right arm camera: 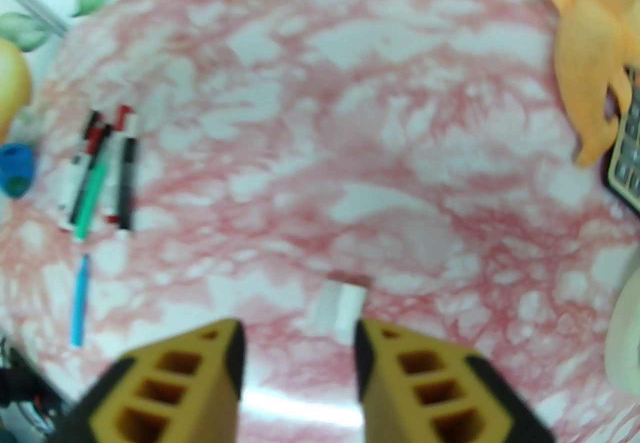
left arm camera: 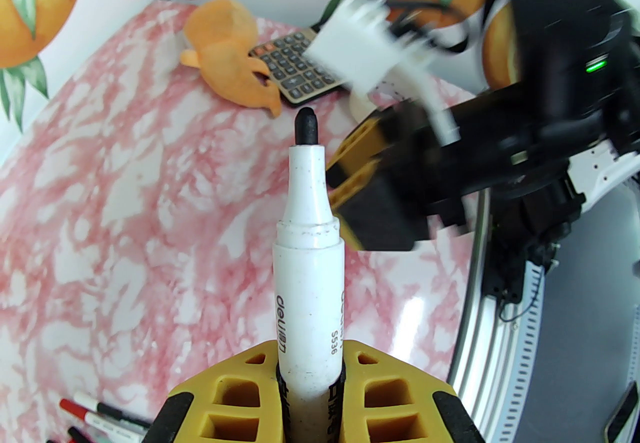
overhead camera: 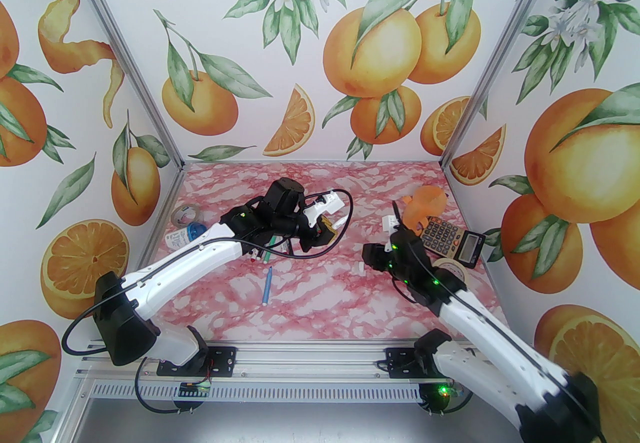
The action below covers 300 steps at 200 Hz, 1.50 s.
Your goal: Open the pen caps
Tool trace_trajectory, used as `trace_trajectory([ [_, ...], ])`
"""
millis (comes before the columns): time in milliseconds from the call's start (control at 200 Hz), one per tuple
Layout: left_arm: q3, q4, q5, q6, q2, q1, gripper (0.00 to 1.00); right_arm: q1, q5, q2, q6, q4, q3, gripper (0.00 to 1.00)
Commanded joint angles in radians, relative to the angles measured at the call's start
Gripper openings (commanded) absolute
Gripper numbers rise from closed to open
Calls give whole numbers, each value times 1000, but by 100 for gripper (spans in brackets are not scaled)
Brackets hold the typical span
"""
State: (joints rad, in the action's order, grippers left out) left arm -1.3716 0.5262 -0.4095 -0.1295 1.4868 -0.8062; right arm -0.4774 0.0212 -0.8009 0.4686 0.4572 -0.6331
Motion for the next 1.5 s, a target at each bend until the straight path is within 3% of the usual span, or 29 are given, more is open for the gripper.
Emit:
trace_trajectory([
  [0, 21, -32, 24, 16, -31, -3, 3, -6, -64, 71, -41, 136, -53, 59],
  [155, 22, -44, 36, 33, -19, -2, 3, -5, -93, 167, -29, 191, -96, 84],
  [290, 11, -41, 84, 52, -10, -2, 3, -4, -100, 213, -44, 266, -147, 94],
  [530, 0, 7, 205, 132, -75, -11, 5, -6, -61, 280, -90, 379, -205, 99],
  [831, 317, -47, 382, 298, -323, -8, 7, -4, -62, 382, -122, 453, -249, 100],
  [991, 450, -24, 447, 404, -394, -2, 8, -5, -184, 387, -137, 418, -214, 100],
  [1186, 568, 28, 508, 622, -424, -5, 7, -7, -358, 370, -151, 379, -183, 100],
  [1496, 695, -50, 506, 845, -364, -18, 7, -41, -374, 387, -145, 379, -177, 100],
])
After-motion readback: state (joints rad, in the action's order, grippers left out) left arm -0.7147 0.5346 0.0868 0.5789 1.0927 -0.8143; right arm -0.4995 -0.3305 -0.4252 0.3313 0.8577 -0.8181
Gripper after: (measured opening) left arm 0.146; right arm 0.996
